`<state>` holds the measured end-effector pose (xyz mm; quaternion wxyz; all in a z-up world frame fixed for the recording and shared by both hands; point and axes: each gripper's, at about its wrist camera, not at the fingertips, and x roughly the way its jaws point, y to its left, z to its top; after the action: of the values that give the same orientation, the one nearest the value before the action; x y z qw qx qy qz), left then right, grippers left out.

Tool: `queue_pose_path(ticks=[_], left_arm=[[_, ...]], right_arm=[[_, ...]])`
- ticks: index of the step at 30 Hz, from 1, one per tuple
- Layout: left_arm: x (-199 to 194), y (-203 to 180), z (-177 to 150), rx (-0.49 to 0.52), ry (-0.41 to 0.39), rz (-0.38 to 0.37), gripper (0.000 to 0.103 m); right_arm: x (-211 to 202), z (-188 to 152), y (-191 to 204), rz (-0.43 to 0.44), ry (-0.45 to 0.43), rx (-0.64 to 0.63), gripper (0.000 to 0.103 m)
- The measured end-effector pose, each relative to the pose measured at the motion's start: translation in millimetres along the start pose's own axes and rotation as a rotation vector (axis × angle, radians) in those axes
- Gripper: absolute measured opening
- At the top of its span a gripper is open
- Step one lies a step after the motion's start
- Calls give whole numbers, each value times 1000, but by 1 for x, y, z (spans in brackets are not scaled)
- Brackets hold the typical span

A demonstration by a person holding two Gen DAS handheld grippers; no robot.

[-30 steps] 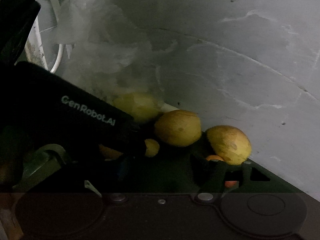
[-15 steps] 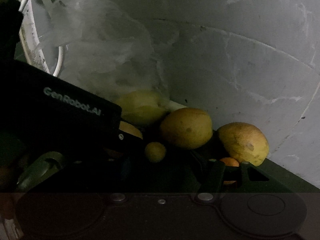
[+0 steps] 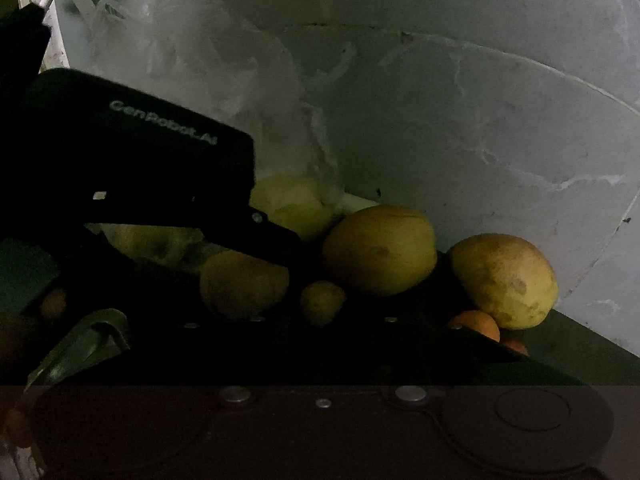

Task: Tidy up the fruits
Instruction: 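Grasp a small tan fruit with the right gripper while the left grasps a spotted brown fruit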

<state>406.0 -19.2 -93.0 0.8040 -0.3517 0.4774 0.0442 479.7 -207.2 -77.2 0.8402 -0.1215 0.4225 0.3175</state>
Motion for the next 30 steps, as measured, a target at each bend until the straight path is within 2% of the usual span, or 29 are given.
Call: queue_pose_path(ticks=[6, 11, 21, 25, 30], left_arm=[[-1, 10, 5, -111, -8, -28, 67], [0, 10, 8, -144, -16, -28, 68], [6, -8, 2, -2, -52, 28, 66], [8, -13, 1, 31, -58, 51, 54], [9, -12, 0, 35, -58, 43, 55]], right_arm=[[1, -2, -2, -2, 2, 14, 31], [3, -2, -1, -5, 0, 10, 31], [0, -6, 4, -10, -8, 16, 31], [-2, -11, 3, -13, -9, 21, 31], [-10, -17, 6, -18, -10, 33, 31]])
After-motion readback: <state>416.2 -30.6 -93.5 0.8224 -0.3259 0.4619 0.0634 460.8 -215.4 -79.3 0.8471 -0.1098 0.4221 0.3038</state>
